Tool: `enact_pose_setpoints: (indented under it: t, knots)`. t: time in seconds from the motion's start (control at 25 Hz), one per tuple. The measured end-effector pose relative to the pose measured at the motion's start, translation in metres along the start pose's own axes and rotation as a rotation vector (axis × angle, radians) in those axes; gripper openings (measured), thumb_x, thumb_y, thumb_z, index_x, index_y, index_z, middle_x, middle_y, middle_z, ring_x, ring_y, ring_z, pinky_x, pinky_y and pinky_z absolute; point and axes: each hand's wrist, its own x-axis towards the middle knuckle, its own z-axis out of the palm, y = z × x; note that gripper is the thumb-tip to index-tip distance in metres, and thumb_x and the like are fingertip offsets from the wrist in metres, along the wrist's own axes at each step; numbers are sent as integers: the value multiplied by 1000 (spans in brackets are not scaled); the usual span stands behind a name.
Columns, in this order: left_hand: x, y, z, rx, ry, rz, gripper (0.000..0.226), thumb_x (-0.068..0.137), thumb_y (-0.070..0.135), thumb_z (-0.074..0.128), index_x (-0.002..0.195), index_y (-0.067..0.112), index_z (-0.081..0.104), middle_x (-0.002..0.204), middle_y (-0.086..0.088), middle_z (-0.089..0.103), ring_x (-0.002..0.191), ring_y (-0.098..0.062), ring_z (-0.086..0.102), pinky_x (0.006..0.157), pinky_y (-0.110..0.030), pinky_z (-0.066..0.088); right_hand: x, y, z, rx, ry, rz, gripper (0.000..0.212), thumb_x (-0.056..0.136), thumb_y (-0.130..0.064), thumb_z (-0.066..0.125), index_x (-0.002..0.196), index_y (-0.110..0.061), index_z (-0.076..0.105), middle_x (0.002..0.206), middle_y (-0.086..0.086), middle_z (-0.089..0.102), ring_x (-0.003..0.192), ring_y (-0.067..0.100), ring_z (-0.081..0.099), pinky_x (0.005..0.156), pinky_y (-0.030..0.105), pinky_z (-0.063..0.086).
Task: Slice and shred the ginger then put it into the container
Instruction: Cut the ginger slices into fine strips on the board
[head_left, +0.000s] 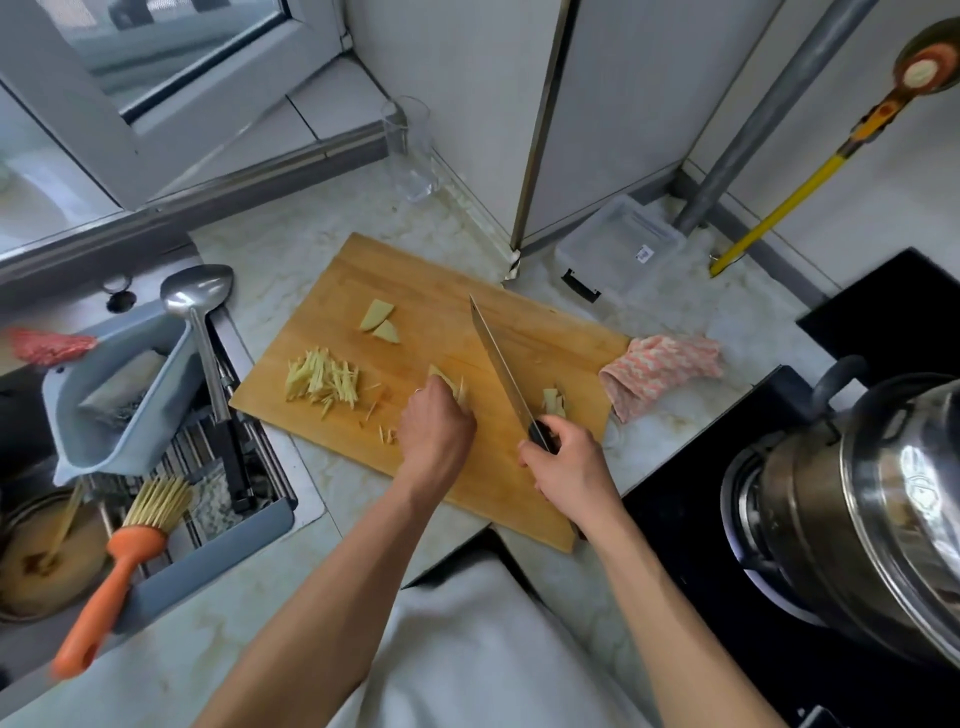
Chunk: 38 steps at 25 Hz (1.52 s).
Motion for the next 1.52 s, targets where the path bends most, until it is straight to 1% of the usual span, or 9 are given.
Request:
enact_pose_setpoints:
  t: [0.16,0.28,0.48,0.64,0.8,1.0,1.16,1.36,1.52]
  knots:
    - [1,-5,-1,-209,-17,-44,7,86,12,62,93,11,64,89,-5,64,82,-25,60,68,-41,53,2,4,-3,26,-21,12,21,93,-19,62,109,-6,62,88,13,70,65,17,57,63,34,49]
    - [4,-11,-6,-367,-17,-107,11,84,10,67,96,11,67,93,-3,65,79,-15,59,64,-29,48,4,8,-4,46,-21,10,27,92,-19,61,110,1,59,100,21,69,65,21,55,61,34,46]
    - [19,-23,-15,-592,-5,-223,24,79,14,79,99,16,65,96,-5,69,88,-23,68,79,-40,59,7,12,-4,56,-31,24,34,91,-20,62,114,5,56,108,25,66,66,23,55,61,33,45]
    - [29,-28,-26,-527,-34,-71,10,84,14,77,91,19,71,92,-1,71,82,-19,65,70,-31,53,9,14,-6,55,-35,18,36,91,-19,62,115,7,56,116,27,62,74,42,62,61,33,44]
    - [49,-26,-44,-147,-173,270,15,90,7,67,98,16,76,98,5,71,87,-11,63,77,-23,47,9,13,-5,58,-34,23,37,92,-19,62,116,9,55,120,29,59,91,46,63,63,39,50]
    - [74,-15,-57,99,-262,474,31,89,-5,58,103,17,75,100,6,71,89,-8,65,80,-15,48,10,12,-5,63,-30,24,34,93,-21,61,115,5,56,108,26,66,85,43,65,67,45,55]
    - [78,-20,-50,190,-192,549,35,84,-3,62,112,16,71,109,-2,71,91,-18,66,81,-25,53,9,11,-3,61,-28,-4,33,93,-22,61,113,5,58,99,24,69,64,23,54,61,35,46]
    - [54,-33,-43,-84,59,240,26,90,12,65,114,7,70,105,-8,68,83,-21,63,70,-28,49,17,0,-1,-7,-83,-101,17,95,-28,60,80,-19,63,73,10,65,55,8,50,53,34,44]
    - [40,-37,-32,-244,-6,-82,12,89,16,66,93,7,73,87,-11,72,73,-22,67,63,-34,57,27,-11,3,-101,-127,-148,22,96,-34,59,82,-19,65,77,11,68,62,21,58,55,36,46]
